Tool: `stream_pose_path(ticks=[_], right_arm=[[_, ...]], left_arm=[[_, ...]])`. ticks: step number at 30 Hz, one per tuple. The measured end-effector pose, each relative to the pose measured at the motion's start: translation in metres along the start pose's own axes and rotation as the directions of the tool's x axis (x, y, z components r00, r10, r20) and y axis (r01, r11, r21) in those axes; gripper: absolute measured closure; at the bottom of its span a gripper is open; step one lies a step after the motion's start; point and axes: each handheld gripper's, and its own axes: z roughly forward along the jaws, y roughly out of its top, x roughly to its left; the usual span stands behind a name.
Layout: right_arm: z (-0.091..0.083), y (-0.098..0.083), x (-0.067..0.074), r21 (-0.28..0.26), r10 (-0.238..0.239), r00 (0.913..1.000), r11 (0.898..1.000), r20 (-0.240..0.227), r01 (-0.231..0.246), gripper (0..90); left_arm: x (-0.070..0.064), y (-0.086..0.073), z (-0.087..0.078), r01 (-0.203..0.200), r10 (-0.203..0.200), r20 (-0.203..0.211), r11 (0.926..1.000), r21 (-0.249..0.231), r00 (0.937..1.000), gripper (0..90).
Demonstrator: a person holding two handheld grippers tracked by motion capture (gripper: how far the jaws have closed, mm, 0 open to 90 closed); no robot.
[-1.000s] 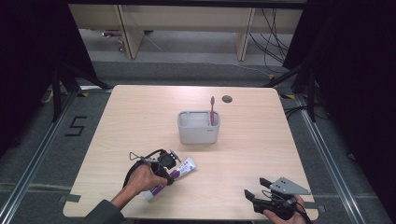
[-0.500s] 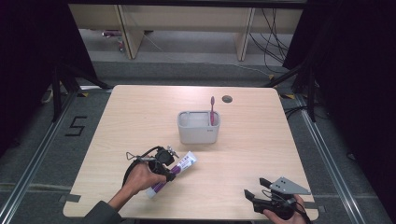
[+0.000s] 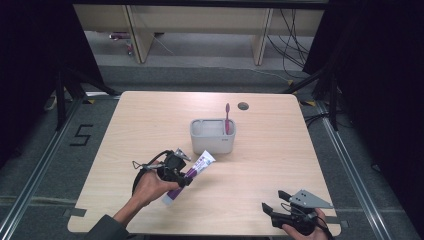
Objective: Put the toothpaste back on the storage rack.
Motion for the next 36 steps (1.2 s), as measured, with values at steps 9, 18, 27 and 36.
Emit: stream_pose_path(ticks=[9,18,27,36], right_arm=[[-0.001,0.0,-0.001,-0.006,-0.016,0.9998,1.0,0.013,0.016,26.0],[0.0,0.0,-0.002,-0.015,-0.011,0.9999,1.0,0.008,0.012,26.0],[-0.001,0.0,-0.002,-0.008,-0.017,0.9998,1.0,0.009,0.017,26.0],[0.0,-0.001,0.002,-0.007,0.038,0.9992,0.999,-0.009,-0.038,26.0]], left_arm=[[-0.003,0.006,-0.008,0.025,-0.024,0.005,0.9895,-0.142,0.9997,75.7],[-0.004,0.019,-0.021,0.063,-0.053,0.041,0.9525,-0.298,0.9977,75.7],[0.0,0.038,-0.032,0.109,-0.094,0.058,0.9005,-0.421,0.9939,75.7],[0.002,0.062,-0.032,0.094,-0.112,-0.007,0.8683,-0.487,0.9937,75.6]])
